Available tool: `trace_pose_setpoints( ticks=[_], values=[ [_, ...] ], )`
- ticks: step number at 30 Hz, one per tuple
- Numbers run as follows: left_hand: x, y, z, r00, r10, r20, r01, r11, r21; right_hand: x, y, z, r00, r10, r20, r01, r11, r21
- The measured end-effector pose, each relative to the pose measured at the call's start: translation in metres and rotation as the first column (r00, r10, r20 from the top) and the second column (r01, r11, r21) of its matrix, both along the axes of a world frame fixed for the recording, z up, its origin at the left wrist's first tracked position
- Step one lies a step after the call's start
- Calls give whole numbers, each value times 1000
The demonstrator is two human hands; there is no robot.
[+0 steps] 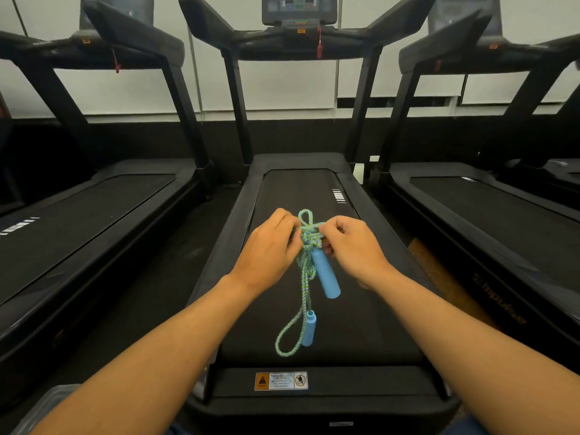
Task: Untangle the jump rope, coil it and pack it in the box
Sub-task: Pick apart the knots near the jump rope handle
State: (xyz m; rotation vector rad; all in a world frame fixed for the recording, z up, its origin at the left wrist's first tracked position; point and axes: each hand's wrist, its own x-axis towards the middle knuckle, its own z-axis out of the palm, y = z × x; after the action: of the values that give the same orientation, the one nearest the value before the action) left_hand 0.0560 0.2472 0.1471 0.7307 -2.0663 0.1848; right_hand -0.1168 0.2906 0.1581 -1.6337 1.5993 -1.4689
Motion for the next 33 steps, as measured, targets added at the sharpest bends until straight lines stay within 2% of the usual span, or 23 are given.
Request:
trace_pose_setpoints(
  ticks=[4,6,9,12,17,20,25,30,33],
  values=[
    [4,-2,-3,986,20,165,-5,996,-89,-1,5,-4,989,97,-113,-97,995,-1],
    [5,-1,-4,988,-10,156,21,997,-68,-4,5,-5,987,89,-137,-92,996,-19],
    [4,2,-4,996,-74,45,73,997,33,-10,-1,-8,992,52,-112,-52,999,1],
    [0,7,-2,993,-110,-40,114,987,111,-8,-2,-10,995,100,-25,-98,993,72],
    [-5,12,2,960,-49,-275,134,945,300,-7,0,-12,920,295,260,-325,942,82],
    [-2,12,2,920,-5,-392,168,908,383,-7,6,-15,890,362,275,-398,914,85],
    [6,12,0,875,-29,-483,237,896,375,-4,7,-17,899,367,238,-386,922,37],
    [13,15,-3,907,-71,-416,224,916,334,-6,5,-18,950,297,99,-298,955,-7],
    [16,14,-5,910,-26,-414,153,949,277,-5,3,-17,968,217,123,-214,976,-34]
  ],
)
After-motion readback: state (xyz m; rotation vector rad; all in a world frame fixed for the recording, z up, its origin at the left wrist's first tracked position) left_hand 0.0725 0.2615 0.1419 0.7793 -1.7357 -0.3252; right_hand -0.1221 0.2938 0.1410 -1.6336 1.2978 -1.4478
